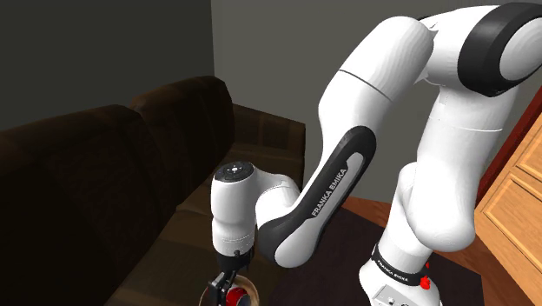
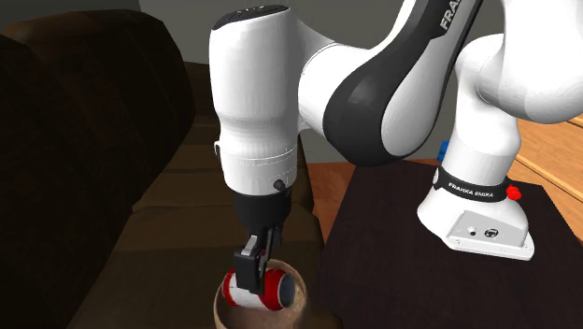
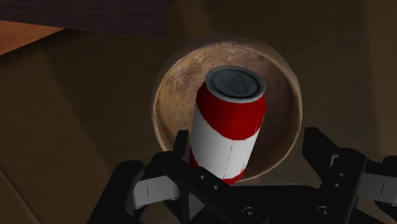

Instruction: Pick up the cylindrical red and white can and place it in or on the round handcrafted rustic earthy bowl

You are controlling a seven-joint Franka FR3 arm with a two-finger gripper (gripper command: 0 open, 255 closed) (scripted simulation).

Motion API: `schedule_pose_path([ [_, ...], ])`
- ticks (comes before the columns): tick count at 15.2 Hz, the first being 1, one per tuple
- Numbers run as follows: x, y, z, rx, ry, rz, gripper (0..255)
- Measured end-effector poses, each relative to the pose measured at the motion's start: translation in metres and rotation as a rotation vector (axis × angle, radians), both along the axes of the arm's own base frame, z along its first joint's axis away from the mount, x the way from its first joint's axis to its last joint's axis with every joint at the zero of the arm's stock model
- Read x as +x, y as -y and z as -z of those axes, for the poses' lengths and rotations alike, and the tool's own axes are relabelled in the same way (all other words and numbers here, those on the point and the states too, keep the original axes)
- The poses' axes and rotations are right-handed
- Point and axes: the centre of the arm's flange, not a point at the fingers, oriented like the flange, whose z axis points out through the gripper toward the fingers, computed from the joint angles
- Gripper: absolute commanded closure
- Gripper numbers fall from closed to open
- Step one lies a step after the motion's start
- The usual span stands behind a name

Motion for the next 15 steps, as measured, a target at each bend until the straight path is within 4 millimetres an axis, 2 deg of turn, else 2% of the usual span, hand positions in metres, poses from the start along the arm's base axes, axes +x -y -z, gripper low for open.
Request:
schedule_pose_path([
  [4,0.0,0.0,0.0,0.0,0.0,0.0,0],
  [9,0.0,0.002,-0.044,0.0,0.002,0.0,0],
  [15,0.0,0.002,-0.05,0.0,0.0,0.0,0],
])
